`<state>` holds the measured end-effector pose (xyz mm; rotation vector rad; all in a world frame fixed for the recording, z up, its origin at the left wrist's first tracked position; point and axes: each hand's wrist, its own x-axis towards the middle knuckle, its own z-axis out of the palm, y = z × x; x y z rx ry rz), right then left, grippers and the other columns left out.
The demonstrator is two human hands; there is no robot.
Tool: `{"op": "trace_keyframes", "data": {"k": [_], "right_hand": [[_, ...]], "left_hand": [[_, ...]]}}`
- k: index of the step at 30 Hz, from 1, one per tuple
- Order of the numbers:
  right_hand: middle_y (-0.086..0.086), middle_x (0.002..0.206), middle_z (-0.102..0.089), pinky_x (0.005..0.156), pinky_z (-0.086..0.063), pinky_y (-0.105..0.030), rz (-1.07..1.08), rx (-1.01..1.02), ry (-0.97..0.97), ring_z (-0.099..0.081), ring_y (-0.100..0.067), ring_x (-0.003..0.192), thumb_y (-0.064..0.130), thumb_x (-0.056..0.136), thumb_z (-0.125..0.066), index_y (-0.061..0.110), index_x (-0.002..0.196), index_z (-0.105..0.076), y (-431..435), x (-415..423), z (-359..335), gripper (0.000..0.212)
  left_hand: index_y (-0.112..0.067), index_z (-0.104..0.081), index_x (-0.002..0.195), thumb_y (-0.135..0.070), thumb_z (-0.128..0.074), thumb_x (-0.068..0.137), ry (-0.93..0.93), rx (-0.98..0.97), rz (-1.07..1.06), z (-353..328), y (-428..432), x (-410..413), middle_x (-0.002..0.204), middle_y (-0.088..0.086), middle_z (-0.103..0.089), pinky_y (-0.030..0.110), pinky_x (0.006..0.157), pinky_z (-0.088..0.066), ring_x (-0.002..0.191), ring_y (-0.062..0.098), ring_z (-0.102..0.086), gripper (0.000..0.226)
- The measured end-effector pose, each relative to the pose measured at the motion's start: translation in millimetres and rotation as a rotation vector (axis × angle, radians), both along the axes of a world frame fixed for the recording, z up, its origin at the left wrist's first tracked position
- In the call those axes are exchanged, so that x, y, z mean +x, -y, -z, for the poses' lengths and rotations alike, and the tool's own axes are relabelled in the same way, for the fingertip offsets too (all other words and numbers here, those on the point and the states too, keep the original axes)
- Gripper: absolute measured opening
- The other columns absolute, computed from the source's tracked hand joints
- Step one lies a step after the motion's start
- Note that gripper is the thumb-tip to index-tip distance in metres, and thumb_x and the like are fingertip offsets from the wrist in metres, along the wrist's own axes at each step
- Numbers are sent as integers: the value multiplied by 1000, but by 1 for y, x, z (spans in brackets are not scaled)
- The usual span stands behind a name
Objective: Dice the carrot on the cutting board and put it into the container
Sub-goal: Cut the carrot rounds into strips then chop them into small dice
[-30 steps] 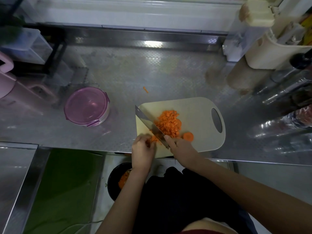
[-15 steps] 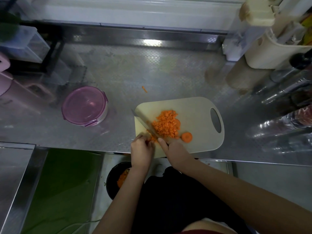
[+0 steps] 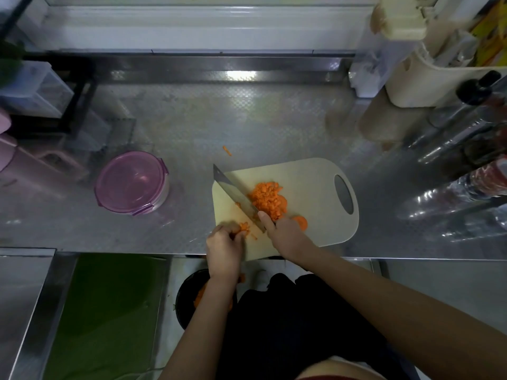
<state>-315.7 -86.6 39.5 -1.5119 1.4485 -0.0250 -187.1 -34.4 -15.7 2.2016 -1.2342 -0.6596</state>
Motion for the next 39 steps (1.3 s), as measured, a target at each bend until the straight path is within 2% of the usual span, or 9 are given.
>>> {"op": "trace_keyframes", "data": {"k": [7,13,17,22,27,29,32,35,39], "right_hand": [[5,67,-40,75,-33,-28,-130,-17,31,-45,-20,76,51,97,-27,27,64,-32,-7,-9,-3,42],[-6,68,-50,67,-38,-28,-155,-71,42,-50,-20,69,47,98,-32,9,74,-51,-13,-14,6,48],[12,57,-37,57,-31,-13,-113,-166,168,-39,0,57,34,100,-38,36,60,-38,-18,-11,12,40],[14,57,-35,57,-30,-13,-88,-241,198,-38,1,55,30,99,-41,39,58,-34,-23,-10,21,43],[-8,88,-59,73,-44,-33,-129,-26,23,-53,-21,80,47,97,-31,16,107,-56,-30,-6,22,41],[-16,105,-57,68,-39,-34,-95,2,-87,-52,-24,82,22,102,-31,11,146,-25,-33,-2,22,46],[-16,115,-53,64,-36,-30,-255,-113,-222,-44,-22,79,-1,98,-32,13,149,12,-29,0,30,68],[-19,112,-57,70,-43,-34,-129,-72,-52,-57,-29,89,16,100,-37,9,149,-17,-31,3,39,52],[-19,104,-65,84,-48,-41,-53,-63,81,-61,-34,98,50,97,-33,2,111,-59,-26,7,26,57]], "left_hand": [[-5,-74,82,-2,-71,76,-87,-34,-21,-7,-1,2,87,7,-72,9,71,-33,80,21,-63,8],[-8,-74,89,-14,-68,82,-62,-17,-51,-5,-5,2,89,9,-72,25,76,-43,82,24,-64,11],[-8,-73,84,-12,-69,81,-33,7,-34,-2,-6,0,88,8,-70,25,79,-42,83,23,-62,7],[-8,-73,83,-9,-68,80,-56,25,-51,-1,-3,-2,89,7,-70,20,78,-40,84,22,-62,6],[-6,-73,85,-6,-67,80,-67,37,-85,-1,-1,-3,91,10,-70,19,79,-39,87,24,-63,8],[-5,-72,87,-6,-66,80,-66,44,-87,-2,0,-3,94,10,-69,20,81,-41,89,24,-63,9],[-4,-72,87,-5,-65,80,-68,47,-91,-1,0,-3,94,11,-69,22,82,-43,89,24,-63,10],[-5,-72,85,-4,-64,79,-72,32,-96,0,0,-4,92,10,-69,25,82,-45,88,24,-63,11],[-5,-72,85,-7,-64,80,-65,51,-83,0,0,-4,90,12,-68,29,80,-47,84,26,-63,10]]}}
